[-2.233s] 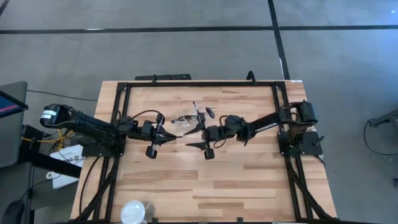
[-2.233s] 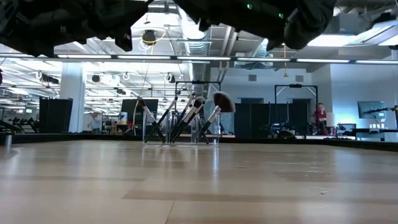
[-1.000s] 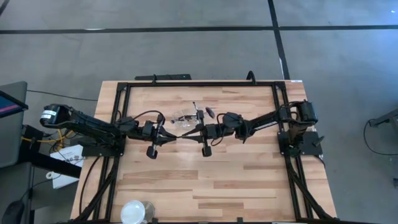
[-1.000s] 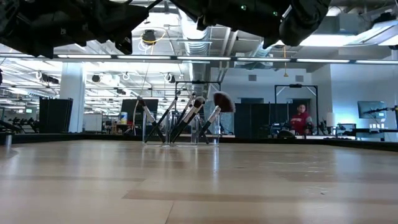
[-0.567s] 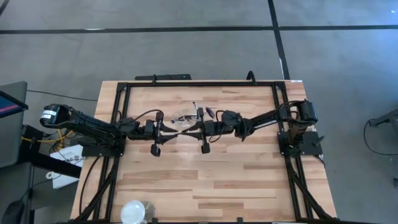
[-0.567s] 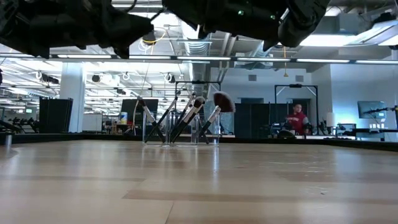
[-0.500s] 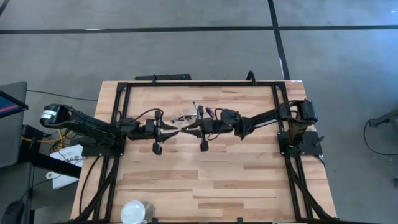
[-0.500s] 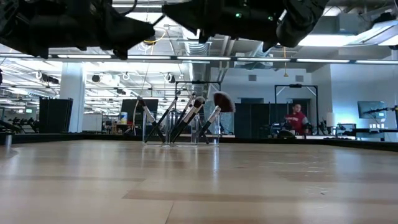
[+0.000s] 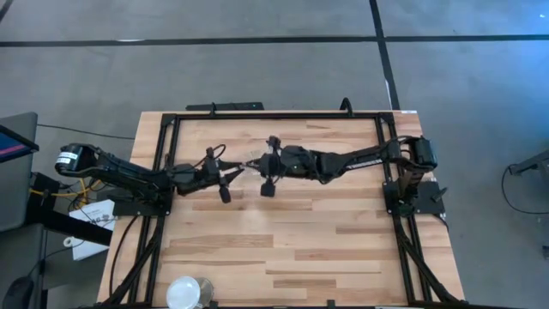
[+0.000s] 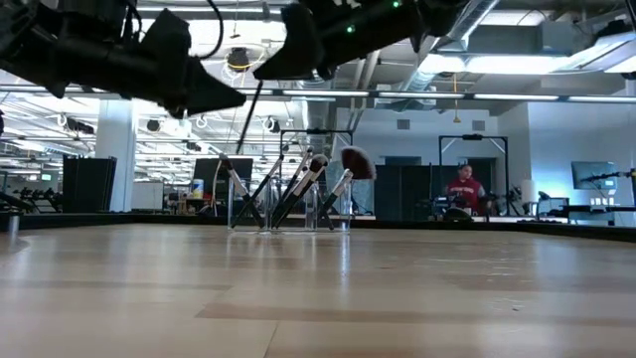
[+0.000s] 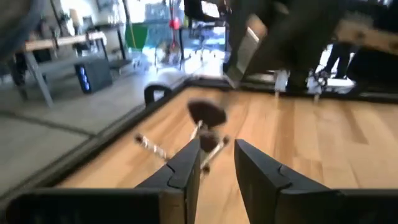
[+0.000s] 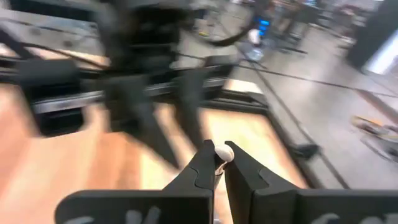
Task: Put items in baskets/containers
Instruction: Put the black eyeshadow brush into the transparent organizer
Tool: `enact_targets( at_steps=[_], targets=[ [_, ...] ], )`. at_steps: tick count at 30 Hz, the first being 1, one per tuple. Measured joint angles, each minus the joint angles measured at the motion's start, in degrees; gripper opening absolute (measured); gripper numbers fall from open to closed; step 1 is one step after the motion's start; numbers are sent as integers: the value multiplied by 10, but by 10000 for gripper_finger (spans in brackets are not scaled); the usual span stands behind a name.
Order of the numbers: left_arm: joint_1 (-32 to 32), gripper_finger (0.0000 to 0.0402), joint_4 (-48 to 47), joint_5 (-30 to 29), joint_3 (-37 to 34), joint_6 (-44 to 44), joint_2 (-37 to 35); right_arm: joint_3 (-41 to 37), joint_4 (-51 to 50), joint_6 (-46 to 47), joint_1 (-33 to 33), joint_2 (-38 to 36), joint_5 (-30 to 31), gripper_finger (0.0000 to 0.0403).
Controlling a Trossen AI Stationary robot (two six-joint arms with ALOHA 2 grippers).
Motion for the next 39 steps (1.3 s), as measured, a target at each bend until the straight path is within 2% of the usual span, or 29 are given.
enact_targets(
  at_steps=[2,7,13,22,32,39],
  targets=[
    [-1,95,-22,0,0,-23,0,2,0,0,-8,0,18,6],
    [-17,95,-35,1,0,-58,0,2,0,33,-40,0,20,13],
    [-49,95,-36,3,0,-60,0,2,-5,51,-75,12,-37,5],
    [-57,95,-37,4,0,-59,0,4,-11,59,-79,21,-73,7],
    [-57,95,-37,4,0,-54,0,3,-50,95,-85,21,-73,8],
    [-57,95,-37,4,0,-53,0,3,-66,107,-86,21,-73,24]
  ],
)
